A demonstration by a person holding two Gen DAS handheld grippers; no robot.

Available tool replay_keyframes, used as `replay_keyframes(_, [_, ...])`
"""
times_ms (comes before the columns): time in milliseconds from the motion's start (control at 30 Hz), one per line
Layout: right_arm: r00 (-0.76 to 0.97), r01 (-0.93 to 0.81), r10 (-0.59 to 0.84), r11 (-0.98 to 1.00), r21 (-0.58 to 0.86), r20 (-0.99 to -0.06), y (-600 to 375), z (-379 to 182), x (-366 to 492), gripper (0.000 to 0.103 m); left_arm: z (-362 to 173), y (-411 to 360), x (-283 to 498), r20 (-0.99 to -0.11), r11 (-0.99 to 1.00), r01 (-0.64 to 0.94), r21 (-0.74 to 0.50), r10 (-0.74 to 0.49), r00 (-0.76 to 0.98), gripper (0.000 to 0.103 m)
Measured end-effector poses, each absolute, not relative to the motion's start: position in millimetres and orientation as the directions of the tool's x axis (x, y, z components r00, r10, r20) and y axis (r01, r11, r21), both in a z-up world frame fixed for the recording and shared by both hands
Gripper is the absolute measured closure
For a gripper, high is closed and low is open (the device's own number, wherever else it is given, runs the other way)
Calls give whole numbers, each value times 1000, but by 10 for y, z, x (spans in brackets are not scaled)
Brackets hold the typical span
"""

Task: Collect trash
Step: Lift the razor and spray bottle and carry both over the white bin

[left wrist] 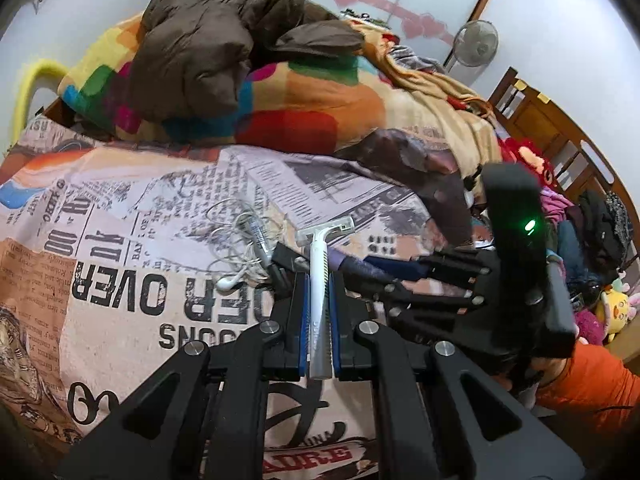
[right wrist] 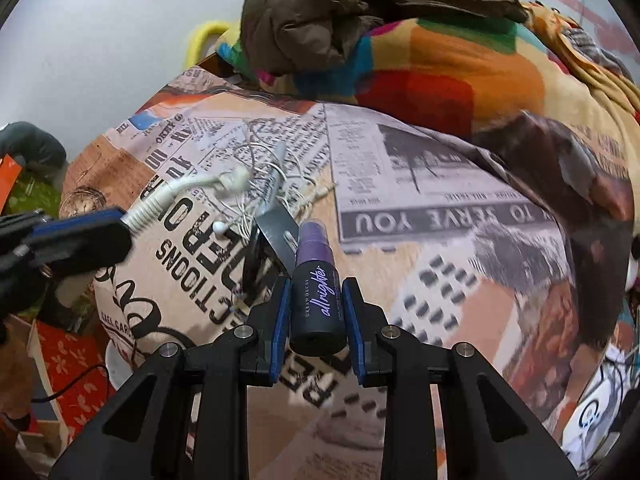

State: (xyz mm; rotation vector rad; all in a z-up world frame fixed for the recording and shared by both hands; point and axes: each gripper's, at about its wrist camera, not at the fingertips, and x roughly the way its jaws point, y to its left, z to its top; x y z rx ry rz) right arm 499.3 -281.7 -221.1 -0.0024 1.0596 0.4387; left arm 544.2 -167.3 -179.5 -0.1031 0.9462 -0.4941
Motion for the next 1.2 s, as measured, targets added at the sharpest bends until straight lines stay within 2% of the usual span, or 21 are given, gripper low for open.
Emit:
replay_keyframes(200, [448, -318, 335, 926, 202, -829, -2939, -2051, 4875, 79, -1588, -1597, 5317, -740, 900, 340, -271, -421, 524, 95])
replay_keyframes(567, [540, -366, 380, 910, 197, -751, -2722, -1305, 4506, 79, -1168, -992, 4859, -731, 956, 230, -183, -289, 618, 95])
replay_keyframes(933, [569, -528, 503, 830, 179, -650, -1855, -611, 3902, 79, -617, -49, 4011, -663, 986, 82, -147, -160, 731, 95])
replay_keyframes(1200, [526, -629, 581, 757, 177, -621, -1143, -445, 3497, 79, -460, 669, 3333, -639, 992, -33, -124, -54, 767, 95])
